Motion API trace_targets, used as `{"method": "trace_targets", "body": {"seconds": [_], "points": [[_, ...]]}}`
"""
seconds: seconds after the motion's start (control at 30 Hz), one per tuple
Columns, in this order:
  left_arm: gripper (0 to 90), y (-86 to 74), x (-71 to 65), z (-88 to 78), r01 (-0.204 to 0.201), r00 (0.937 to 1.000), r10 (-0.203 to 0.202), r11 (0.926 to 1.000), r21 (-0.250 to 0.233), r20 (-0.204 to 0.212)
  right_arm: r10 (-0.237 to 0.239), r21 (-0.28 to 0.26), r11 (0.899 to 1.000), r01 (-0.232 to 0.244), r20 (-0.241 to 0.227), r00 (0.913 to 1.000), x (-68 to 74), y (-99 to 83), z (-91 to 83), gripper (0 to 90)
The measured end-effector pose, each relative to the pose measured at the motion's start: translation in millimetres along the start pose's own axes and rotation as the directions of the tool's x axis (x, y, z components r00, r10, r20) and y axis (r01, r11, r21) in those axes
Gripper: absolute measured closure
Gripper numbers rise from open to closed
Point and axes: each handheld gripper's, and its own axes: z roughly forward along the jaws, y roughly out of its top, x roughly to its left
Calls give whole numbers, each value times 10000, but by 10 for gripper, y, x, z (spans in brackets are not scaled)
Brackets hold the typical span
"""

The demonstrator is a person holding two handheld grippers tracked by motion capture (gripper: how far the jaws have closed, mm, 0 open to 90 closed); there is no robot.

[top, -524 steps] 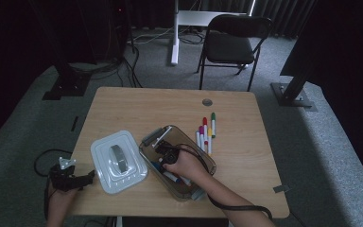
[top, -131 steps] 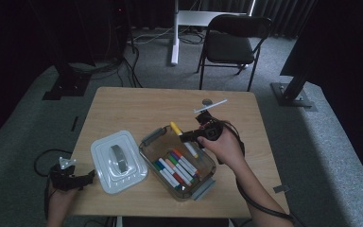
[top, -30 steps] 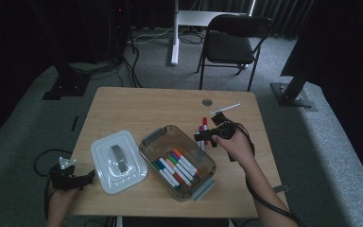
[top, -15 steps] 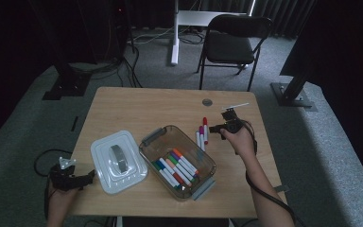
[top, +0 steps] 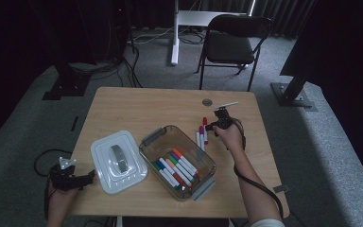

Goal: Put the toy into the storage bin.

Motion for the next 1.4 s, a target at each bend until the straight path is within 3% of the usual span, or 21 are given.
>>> {"method": "trace_targets", "body": {"seconds": [0.13, 0.33, 0.57, 0.93, 1.13, 1.23, 1.33, 1.4], "points": [[5, 0, 0, 0, -1, 10000, 1, 10000, -3, 1, 52, 310, 9995, -55, 95, 9999, 3, 13, 151, 625], [5, 0, 0, 0, 1, 10000, -1, 10000, -2, -1, 159, 521, 9985, -178, 369, 9992, -10, 9, 242, 642], [5, 0, 0, 0, 0, 10000, 0, 10000, -2, -1, 588, 585, 9963, -634, 787, 9952, -98, 8, 192, 693], [5, 0, 0, 0, -1, 10000, 1, 10000, -1, 0, 380, 759, 9959, -483, 1316, 9906, -148, 18, 197, 758], [5, 0, 0, 0, 2, 10000, -2, 10000, -3, 0, 829, 618, 9941, -888, 917, 9923, -179, -6, 131, 763], [4, 0, 0, 0, 3, 10000, -3, 10000, -2, 1, 984, 318, 9944, -1006, 659, 9930, -220, -11, -71, 763], [4, 0, 0, 0, 1, 10000, -1, 10000, -2, -1, 1012, 272, 9943, -1028, 556, 9933, -222, -11, -126, 763], [5, 0, 0, 0, -1, 10000, 1, 10000, 0, -1, 895, 159, 9958, -898, 201, 9958, -192, -24, -311, 763]]}}
